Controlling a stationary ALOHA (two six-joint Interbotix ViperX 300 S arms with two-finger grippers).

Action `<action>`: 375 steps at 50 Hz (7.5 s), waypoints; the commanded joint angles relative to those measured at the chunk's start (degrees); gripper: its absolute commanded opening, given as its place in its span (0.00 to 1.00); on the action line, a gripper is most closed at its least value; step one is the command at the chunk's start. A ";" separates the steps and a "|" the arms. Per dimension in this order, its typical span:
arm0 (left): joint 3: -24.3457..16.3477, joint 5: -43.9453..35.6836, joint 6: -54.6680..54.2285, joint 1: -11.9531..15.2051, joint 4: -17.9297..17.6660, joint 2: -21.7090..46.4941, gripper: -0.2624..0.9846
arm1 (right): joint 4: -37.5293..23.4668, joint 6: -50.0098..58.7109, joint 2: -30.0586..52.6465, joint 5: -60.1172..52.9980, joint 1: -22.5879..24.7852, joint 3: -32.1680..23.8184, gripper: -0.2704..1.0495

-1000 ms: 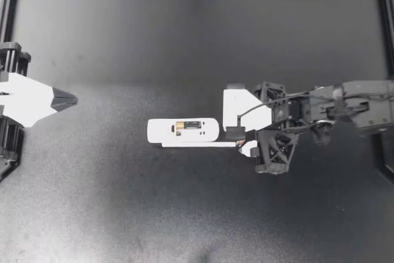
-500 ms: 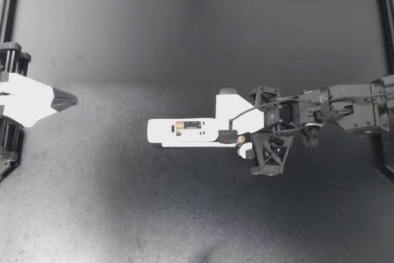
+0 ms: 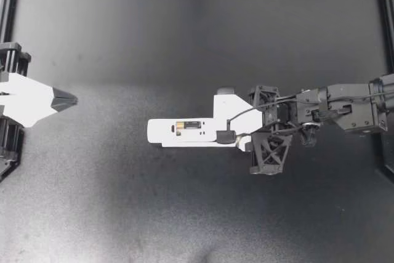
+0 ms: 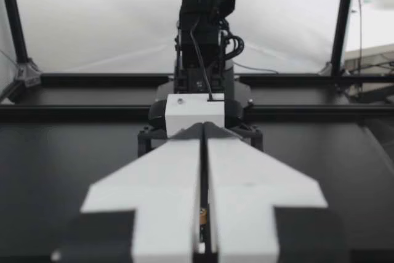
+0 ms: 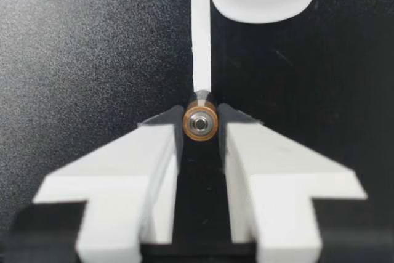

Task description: Place the battery into the slot of the remote controller.

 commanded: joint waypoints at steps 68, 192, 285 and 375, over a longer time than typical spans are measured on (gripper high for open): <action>-18.02 17.93 -0.44 3.25 -0.18 46.49 0.09 | 1.05 0.18 0.97 -62.31 -1.67 14.41 0.26; -17.75 16.79 -0.97 4.39 -1.05 54.14 0.08 | 0.79 0.00 8.61 -40.61 -1.58 2.99 0.49; -17.40 16.79 -1.14 4.39 -1.23 54.49 0.08 | 4.92 75.59 5.98 -44.03 -1.76 6.77 0.11; -27.95 10.81 -0.62 2.99 -1.23 62.14 0.08 | -18.37 49.83 -11.60 -17.14 -3.08 6.68 0.11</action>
